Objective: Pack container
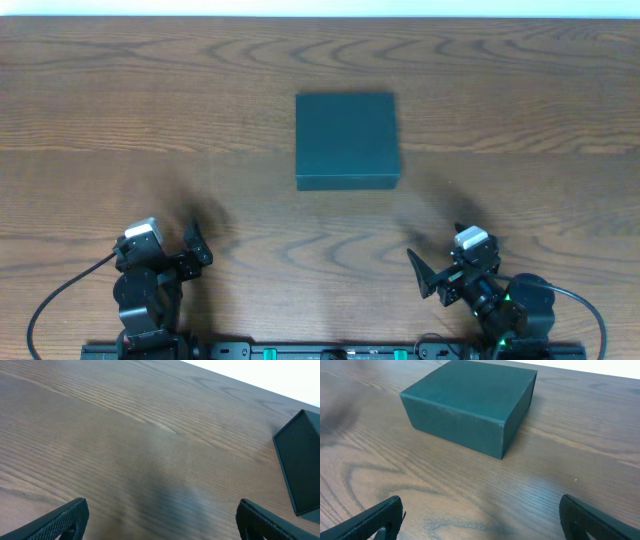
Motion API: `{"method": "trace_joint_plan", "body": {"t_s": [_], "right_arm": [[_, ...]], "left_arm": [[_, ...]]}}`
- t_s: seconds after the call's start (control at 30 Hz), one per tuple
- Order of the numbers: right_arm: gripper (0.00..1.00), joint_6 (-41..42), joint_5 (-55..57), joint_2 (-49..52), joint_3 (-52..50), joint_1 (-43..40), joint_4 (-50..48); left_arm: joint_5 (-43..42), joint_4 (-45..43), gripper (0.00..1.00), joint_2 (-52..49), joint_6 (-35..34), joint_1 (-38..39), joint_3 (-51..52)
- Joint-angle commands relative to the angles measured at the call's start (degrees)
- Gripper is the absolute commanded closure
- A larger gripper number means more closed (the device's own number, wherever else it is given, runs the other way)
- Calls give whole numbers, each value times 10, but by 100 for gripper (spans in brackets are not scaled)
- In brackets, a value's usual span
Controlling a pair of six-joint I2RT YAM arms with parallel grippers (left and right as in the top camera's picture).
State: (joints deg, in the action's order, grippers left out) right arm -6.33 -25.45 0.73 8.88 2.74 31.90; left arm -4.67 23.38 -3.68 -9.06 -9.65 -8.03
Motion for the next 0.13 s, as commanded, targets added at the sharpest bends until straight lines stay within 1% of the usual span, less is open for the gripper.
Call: {"method": "trace_joint_plan", "body": {"t_s": [0.0, 0.1], "right_arm": [[1, -2, 4, -4, -2, -5, -1], [1, -2, 4, -4, -2, -5, -1]], "left_arm": [[6, 3, 5, 3, 0, -2, 11], [6, 3, 5, 3, 0, -2, 11]]}}
